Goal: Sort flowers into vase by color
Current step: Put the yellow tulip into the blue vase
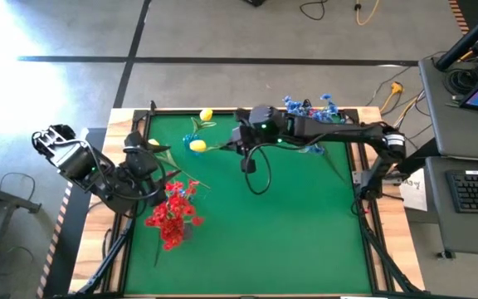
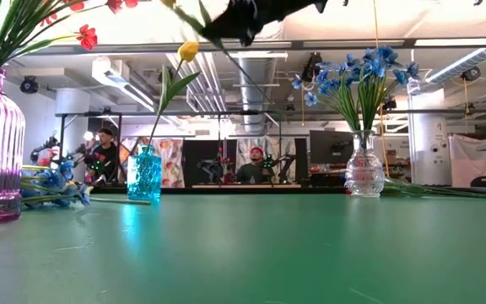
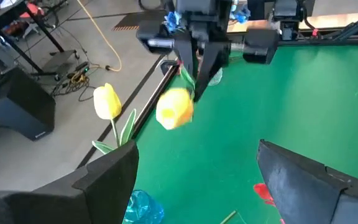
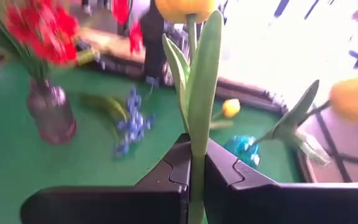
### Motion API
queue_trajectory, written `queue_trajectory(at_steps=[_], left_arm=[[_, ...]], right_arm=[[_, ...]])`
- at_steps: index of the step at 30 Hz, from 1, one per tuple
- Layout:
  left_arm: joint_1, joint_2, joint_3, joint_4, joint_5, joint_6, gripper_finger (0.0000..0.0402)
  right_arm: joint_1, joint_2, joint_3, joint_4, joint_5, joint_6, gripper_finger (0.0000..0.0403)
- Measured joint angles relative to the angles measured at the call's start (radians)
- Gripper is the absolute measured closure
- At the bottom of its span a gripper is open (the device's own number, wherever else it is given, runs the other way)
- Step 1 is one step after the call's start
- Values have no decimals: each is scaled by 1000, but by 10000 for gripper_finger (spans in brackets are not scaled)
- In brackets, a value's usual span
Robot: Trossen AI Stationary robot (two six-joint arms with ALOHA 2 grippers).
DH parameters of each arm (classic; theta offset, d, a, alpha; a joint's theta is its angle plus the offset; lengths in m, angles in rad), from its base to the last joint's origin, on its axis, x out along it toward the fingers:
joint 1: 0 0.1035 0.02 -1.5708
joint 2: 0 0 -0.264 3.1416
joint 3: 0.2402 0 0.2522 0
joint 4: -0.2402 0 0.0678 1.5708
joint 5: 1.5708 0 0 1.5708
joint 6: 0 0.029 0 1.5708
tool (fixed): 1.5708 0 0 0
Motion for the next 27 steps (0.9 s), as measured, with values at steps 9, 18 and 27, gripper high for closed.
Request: queue_trajectory(at_steps=[9, 18, 27], left_arm=[[2, 2, 0, 233, 37, 236, 91], [54, 6, -6, 545, 100, 560, 91], [206, 75, -69, 859, 383, 782, 91]], right_arm=[[37, -123, -94, 304, -23, 26, 390], [122, -197, -145, 530, -53, 36, 390], [185, -218, -151, 606, -42, -8, 390]])
